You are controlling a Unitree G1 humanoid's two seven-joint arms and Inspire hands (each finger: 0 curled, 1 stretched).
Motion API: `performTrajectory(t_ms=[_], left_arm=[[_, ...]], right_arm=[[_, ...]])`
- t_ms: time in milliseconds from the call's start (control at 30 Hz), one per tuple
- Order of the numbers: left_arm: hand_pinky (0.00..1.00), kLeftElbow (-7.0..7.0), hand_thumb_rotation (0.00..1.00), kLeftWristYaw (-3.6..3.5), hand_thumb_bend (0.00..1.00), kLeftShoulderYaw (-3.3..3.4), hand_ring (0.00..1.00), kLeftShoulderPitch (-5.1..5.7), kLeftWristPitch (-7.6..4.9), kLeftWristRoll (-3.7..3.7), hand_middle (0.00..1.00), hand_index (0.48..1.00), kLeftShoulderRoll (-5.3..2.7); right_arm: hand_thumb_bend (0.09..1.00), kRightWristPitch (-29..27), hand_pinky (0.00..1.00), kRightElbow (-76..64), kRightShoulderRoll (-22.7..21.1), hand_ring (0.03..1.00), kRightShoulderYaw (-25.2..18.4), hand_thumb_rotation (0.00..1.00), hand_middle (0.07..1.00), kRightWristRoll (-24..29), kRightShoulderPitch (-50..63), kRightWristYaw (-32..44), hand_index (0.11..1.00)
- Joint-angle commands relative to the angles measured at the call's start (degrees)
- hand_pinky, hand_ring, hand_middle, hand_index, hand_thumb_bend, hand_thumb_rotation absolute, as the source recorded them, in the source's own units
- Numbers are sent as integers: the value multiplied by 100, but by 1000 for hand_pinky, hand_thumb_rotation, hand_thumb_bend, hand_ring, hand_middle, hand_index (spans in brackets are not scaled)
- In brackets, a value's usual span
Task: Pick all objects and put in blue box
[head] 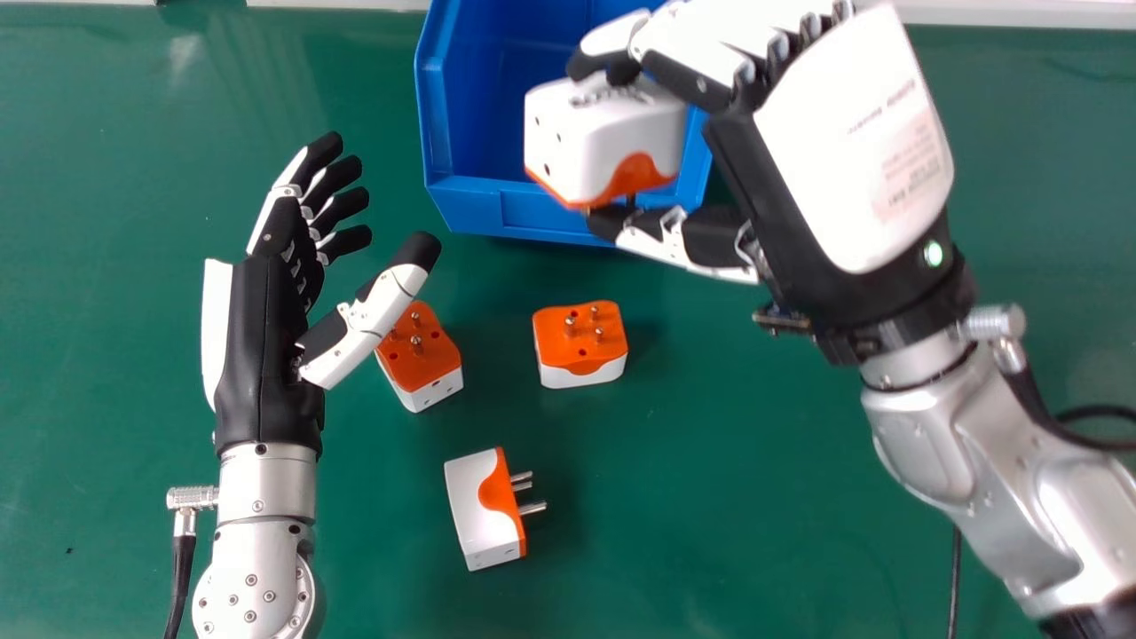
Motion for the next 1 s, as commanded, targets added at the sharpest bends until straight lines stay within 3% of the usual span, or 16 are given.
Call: performTrajectory(t_ms=[0, 200, 300, 467, 533, 733, 833, 967], left_arm=[[770, -54, 393, -23, 755, -22, 821, -40, -122, -51, 855, 860, -12], [769, -63, 394, -147, 755, -45, 820, -32, -76, -166, 854, 860, -28], [769, -33, 394, -147, 755, -37, 820, -45, -78, -157, 854, 860, -32], [772, 27, 392, -175, 757, -29, 823, -74, -107, -222, 857, 861, -50], [772, 39, 392, -177, 757, -33, 823, -78, -104, -213, 857, 861, -44], [775, 82, 389, -254, 758, -30, 826, -87, -105, -276, 860, 862, -46], [777, 112, 384, -273, 757, -23, 828, -102, -120, -264, 862, 864, -42], [777, 96, 384, -332, 757, -23, 828, -73, -108, -317, 862, 864, -66]], right_arm=[[489, -43, 284, 190, -61, 423, -108, 0, 506, 134, -382, -91, 561], [490, -100, 287, 888, -68, 425, -38, 0, 508, 65, -1105, -219, 558], [490, -33, 287, 1186, -18, 425, 17, 0, 508, 58, -1380, -211, 558], [491, 3, 295, 1866, 33, 428, 176, 0, 508, 56, -1892, -216, 553], [491, 42, 295, 2131, 46, 428, 247, 0, 508, 47, -2070, -211, 553], [492, 147, 302, 2880, 104, 432, 470, 0, 504, 60, -2548, -197, 549], [494, 194, 308, 3498, 112, 432, 680, 0, 499, -30, -2918, -190, 544], [494, 263, 308, 4431, 147, 432, 1085, 0, 499, -256, -3420, -427, 544]])
